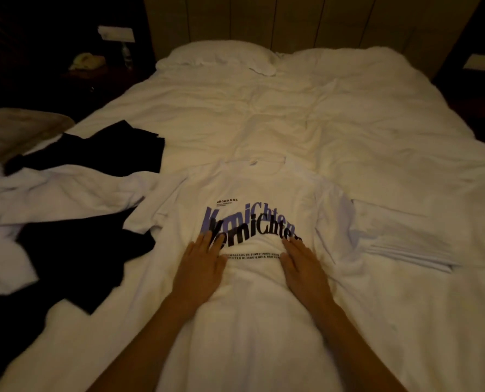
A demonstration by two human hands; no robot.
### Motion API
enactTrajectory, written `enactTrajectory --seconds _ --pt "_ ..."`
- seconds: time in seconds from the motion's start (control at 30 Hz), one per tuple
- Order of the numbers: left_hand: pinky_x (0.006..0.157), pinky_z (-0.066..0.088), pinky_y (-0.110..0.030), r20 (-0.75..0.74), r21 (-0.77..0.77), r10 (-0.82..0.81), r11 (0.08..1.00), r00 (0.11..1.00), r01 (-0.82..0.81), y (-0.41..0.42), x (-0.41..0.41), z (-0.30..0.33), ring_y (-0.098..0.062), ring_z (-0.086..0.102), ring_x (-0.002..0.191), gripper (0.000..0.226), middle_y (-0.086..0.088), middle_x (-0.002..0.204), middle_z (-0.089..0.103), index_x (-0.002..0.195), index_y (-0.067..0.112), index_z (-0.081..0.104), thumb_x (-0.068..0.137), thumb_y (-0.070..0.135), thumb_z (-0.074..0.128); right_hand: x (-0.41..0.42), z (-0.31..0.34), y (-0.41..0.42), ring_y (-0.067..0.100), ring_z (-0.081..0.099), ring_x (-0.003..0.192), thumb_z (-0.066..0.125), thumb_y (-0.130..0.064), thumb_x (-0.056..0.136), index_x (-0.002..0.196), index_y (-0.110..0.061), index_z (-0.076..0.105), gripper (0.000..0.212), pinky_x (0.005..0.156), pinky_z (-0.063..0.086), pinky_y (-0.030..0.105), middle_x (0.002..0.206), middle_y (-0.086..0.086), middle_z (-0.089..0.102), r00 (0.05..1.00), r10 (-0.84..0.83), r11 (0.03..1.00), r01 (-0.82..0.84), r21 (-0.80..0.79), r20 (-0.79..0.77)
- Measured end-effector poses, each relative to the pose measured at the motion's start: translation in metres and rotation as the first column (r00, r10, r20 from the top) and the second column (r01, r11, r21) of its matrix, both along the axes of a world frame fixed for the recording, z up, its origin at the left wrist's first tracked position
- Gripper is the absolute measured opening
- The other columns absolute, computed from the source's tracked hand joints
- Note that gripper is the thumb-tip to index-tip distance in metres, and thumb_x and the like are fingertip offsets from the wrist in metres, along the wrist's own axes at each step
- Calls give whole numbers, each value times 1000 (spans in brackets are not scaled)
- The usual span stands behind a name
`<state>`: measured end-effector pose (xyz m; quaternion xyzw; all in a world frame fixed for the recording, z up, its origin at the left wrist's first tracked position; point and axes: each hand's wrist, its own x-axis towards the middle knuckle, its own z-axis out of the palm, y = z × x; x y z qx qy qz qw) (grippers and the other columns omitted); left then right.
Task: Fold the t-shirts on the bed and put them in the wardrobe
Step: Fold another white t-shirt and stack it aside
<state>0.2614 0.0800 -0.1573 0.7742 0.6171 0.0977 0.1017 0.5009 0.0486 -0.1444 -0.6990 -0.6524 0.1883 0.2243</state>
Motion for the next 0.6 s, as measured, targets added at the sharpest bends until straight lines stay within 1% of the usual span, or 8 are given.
enactTrajectory --seconds 0.1,0.2,0.3,0.37,0.43,0.5,0.57,0.6 --pt "121 -1 -33 2 -60 36 998 999 -36 -60 -7 9 -19 6 152 95 -3 165 10 157 26 15 74 62 -16 -4 9 -47 18 31 144 36 -40 103 145 -20 46 48 116 12 25 156 3 37 1000 -10 1000 9 -27 -9" --pt "119 -6 -30 41 -95 46 995 998 -42 -118 -14 11 -18 5 152 94 -2 165 10 157 26 14 75 63 -14 -8 9 -99 15 25 146 38 -39 104 149 -24 40 47 118 10 27 158 -1 32 1000 -5 998 6 -57 20" --pt "120 -4 -31 64 -63 49 997 997 -45 -165 -26 7 -19 9 151 92 -4 164 14 156 24 18 80 67 -11 -12 5 -152 18 26 146 32 -47 102 149 -23 39 53 118 12 27 157 1 34 998 9 999 -6 -40 65" --pt "120 -2 -32 85 -36 31 999 996 -28 -194 -32 3 -20 13 150 98 -5 163 17 156 23 19 81 75 -16 -14 0 -184 19 27 146 17 -60 93 149 -22 38 71 117 11 27 157 2 34 996 19 999 -16 -36 92" --pt "121 1 -34 114 -14 24 1000 993 -23 -219 -36 -1 -22 17 149 99 -6 161 21 155 21 22 82 74 -19 -15 -5 -213 20 29 146 9 -62 87 149 -21 39 80 116 12 27 156 2 35 991 22 999 -18 -34 135" --pt "121 4 -36 105 -11 17 1000 994 -16 -239 -41 -6 -24 22 148 95 -8 160 25 154 20 26 86 71 -16 -17 -9 -239 24 37 142 13 -58 91 146 -19 45 75 116 19 32 152 5 43 985 0 1000 2 -10 174" --pt "120 10 -37 74 -17 3 1000 997 -2 -257 -43 -9 -29 35 142 85 -13 154 37 150 16 37 95 64 -6 -19 -14 -262 27 48 134 23 -50 95 139 -16 54 63 113 27 35 144 8 52 980 -19 1000 14 24 200" --pt "117 15 -39 57 -4 -7 1000 998 8 -264 -44 -12 -32 43 137 79 -15 149 44 147 13 43 99 59 0 -19 -17 -272 28 52 130 28 -46 96 136 -16 57 59 112 28 35 140 9 56 979 -27 999 19 40 204"
